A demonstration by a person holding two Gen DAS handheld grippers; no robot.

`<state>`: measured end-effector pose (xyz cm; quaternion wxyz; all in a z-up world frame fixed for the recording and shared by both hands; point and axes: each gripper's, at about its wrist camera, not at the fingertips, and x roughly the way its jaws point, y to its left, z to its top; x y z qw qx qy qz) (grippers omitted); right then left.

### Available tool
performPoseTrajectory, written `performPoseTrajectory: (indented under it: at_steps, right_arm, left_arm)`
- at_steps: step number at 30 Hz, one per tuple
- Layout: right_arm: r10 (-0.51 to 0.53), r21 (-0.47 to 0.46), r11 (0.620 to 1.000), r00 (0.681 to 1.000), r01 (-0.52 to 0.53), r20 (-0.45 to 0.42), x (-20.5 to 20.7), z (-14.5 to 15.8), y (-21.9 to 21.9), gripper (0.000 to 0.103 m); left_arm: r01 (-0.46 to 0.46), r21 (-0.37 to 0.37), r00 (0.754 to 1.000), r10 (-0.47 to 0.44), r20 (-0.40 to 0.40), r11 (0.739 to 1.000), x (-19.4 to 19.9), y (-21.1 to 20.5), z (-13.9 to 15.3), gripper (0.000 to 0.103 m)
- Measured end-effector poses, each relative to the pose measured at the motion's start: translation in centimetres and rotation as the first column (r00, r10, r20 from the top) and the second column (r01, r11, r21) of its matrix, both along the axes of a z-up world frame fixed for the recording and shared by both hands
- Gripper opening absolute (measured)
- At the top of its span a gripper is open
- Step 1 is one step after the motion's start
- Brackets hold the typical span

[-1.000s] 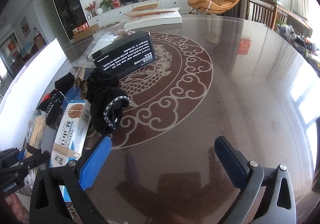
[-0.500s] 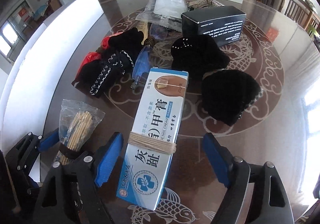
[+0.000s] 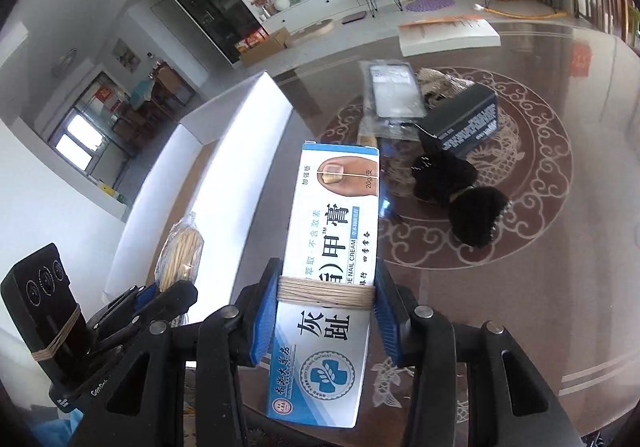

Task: Organize objects
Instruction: 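Carry the sticks bag with the left tool while the right tool carries the box into the white box, then open both tools and move them back over the table pile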

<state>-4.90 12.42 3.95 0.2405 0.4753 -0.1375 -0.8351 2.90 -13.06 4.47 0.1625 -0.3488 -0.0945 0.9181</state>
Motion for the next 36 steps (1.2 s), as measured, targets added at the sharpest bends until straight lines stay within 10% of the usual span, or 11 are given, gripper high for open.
performPoseTrajectory:
  at_steps: [8,18,19,21,24,30,36]
  right_arm:
    - [0.205,0.013,0.979,0.975,-0.204,-0.084,0.8,3.6,-11.5,0.044]
    - [0.429,0.088,0.902,0.901,-0.422,-0.068,0.5,2.2,-26.5,0.046]
    - [0.441,0.112,0.894,0.896,-0.434,-0.048,0.3,1.4,-27.5,0.047]
    - [0.454,0.151,0.881,0.891,-0.448,-0.012,-0.2,-0.1,-28.8,0.071]
    - [0.439,0.146,0.892,0.897,-0.428,-0.051,-0.3,-0.3,-27.8,0.076]
    - [0.291,0.222,0.944,0.931,-0.243,-0.219,-0.3,0.9,-20.5,0.094]
    - [0.031,0.411,0.907,0.959,0.092,-0.283,-0.4,-2.8,-9.1,0.100]
  left_arm:
    - [-0.242,-0.086,0.970,0.240,-0.026,0.967,1.0,-10.4,2.1,0.028]
    - [-0.469,-0.235,0.866,0.496,0.068,0.852,-0.5,-19.7,-2.2,0.031]
    - [-0.482,-0.253,0.850,0.517,0.095,0.839,-0.7,-20.3,-2.8,0.035]
    - [-0.512,-0.271,0.821,0.557,0.127,0.815,-0.8,-21.2,-3.7,0.075]
    - [-0.549,-0.254,0.805,0.586,0.099,0.797,0.0,-21.7,-3.7,0.083]
    - [-0.540,-0.207,0.831,0.556,0.024,0.816,-0.2,-18.7,-1.7,0.084]
    - [-0.336,-0.151,0.942,0.331,-0.055,0.930,-0.6,-9.7,1.5,0.084]
